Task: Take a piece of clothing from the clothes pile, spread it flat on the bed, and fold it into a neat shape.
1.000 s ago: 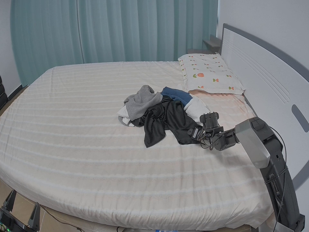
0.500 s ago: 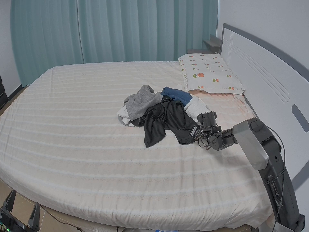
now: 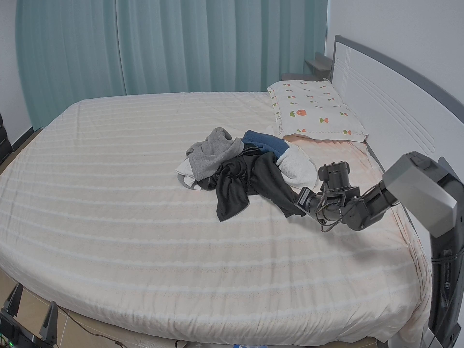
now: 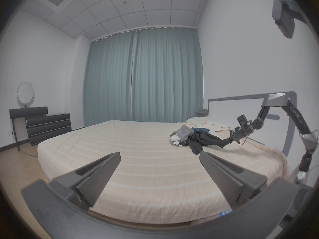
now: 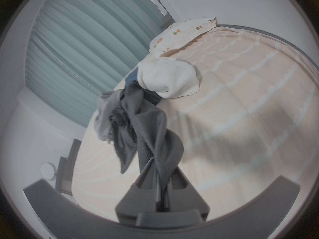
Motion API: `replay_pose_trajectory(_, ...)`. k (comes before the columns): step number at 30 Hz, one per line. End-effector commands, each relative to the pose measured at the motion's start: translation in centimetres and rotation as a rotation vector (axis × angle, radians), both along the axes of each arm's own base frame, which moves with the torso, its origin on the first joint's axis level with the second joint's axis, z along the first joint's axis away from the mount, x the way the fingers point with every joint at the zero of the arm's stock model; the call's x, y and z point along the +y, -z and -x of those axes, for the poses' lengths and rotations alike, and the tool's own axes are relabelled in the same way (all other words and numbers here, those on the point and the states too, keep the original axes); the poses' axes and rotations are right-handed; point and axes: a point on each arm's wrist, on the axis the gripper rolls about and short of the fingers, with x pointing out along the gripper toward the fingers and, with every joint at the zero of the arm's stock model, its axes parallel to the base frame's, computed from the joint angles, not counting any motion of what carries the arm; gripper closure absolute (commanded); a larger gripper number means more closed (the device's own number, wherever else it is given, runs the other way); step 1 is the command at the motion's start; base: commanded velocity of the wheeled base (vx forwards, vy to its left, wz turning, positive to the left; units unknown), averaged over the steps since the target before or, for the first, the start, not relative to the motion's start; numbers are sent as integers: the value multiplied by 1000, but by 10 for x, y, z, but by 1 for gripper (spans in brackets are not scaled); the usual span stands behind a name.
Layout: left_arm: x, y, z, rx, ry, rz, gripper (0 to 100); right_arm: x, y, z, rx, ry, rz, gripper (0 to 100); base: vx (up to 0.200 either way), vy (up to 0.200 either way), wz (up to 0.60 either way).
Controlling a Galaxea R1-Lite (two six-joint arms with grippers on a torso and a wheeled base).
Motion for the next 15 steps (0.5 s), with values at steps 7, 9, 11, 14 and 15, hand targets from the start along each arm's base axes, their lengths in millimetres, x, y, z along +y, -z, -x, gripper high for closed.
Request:
replay_pose_trajectory(7, -4, -96, -17, -76, 198, 43, 0, -26, -172, 177, -423, -287, -300, 100, 0, 0, 0)
replay_pose_trajectory(9, -6, -102, -40, 12, 242, 28, 0, -28, -192, 195, -485, -308, -321, 100, 0, 0, 0)
replay_pose_trajectory(11, -6, -105, -57, 62, 252, 25, 0, -30, -201, 205, -512, -323, -332, 100, 0, 0, 0)
replay_pose_trajectory(14, -9, -106, -87, 141, 295, 33, 0, -32, -209, 216, -518, -337, -337, 100, 0, 0, 0)
replay_pose_trajectory(15, -9, -105, -89, 146, 300, 33, 0, -32, -209, 216, -518, -339, -337, 100, 0, 0, 0)
